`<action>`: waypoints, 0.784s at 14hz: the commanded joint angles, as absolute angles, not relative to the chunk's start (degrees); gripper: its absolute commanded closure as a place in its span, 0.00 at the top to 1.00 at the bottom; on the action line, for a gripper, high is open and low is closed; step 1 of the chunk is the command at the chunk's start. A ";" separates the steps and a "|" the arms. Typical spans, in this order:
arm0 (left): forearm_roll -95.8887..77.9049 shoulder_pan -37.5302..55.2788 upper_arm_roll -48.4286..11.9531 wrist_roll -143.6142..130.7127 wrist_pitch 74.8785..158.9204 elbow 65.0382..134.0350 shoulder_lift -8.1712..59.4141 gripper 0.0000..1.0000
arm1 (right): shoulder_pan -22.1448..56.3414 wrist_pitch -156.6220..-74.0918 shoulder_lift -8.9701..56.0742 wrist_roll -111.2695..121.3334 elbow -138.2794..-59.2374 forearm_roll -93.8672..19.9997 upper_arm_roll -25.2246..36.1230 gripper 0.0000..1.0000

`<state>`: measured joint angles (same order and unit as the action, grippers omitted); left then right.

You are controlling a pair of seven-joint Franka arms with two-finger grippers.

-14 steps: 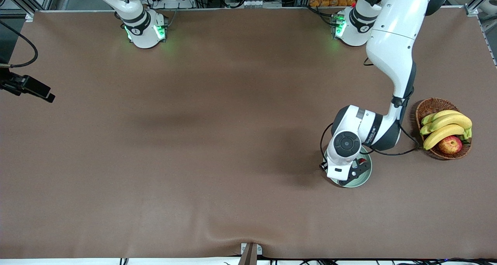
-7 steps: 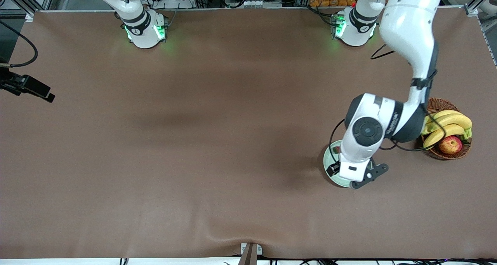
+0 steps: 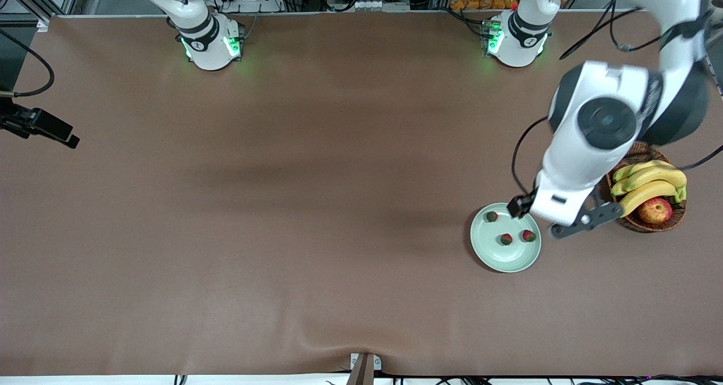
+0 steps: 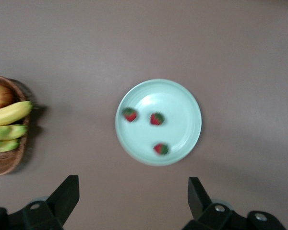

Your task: Collect all strawberries into plate

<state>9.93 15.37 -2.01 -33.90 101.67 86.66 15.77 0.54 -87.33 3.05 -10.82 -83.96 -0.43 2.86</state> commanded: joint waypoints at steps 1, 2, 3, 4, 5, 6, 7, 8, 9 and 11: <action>6.43 12.84 -2.64 -24.64 96.78 90.35 7.58 1.00 | -0.26 -86.40 3.34 -11.51 -82.71 0.18 2.11 1.00; 4.59 11.87 -2.46 -20.61 95.46 90.61 5.56 1.00 | -0.35 -86.40 3.34 -11.43 -82.71 0.18 2.11 1.00; 2.74 10.47 -2.46 -17.17 93.10 90.62 3.71 1.00 | -0.35 -86.40 3.34 -11.43 -82.71 0.18 2.11 1.00; 1.59 9.41 -2.46 -13.75 90.99 90.62 1.78 1.00 | -0.35 -86.40 3.34 -11.60 -82.71 0.09 2.11 1.00; 1.41 8.36 -2.46 -10.40 89.23 90.70 0.28 1.00 | -0.26 -86.40 3.34 -11.60 -82.79 0.09 2.11 1.00; 1.41 7.22 -2.55 -6.98 87.99 90.62 -0.52 1.00 | -0.18 -86.40 3.34 -11.51 -82.79 0.09 2.11 1.00; 1.23 6.16 -2.64 -3.72 87.37 90.53 -1.14 1.00 | -0.18 -86.40 3.34 -11.51 -82.79 0.09 2.11 1.00; 1.06 5.63 -2.55 -1.34 86.67 90.35 -1.66 1.00 | -0.18 -86.40 3.34 -11.51 -82.79 0.09 2.11 1.00; 1.14 5.10 -2.55 0.25 86.05 90.09 -1.93 1.00 | -0.18 -86.40 3.34 -11.51 -82.79 0.09 2.11 1.00; 1.14 4.13 -2.55 1.49 83.86 88.52 -2.02 1.00 | -0.18 -86.40 3.34 -11.51 -82.79 0.09 2.11 1.00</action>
<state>2.34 5.41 -1.98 -0.58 85.67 88.89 -1.03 0.54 -87.20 3.05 -10.83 -83.82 -0.43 2.86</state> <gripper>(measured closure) 0.000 0.000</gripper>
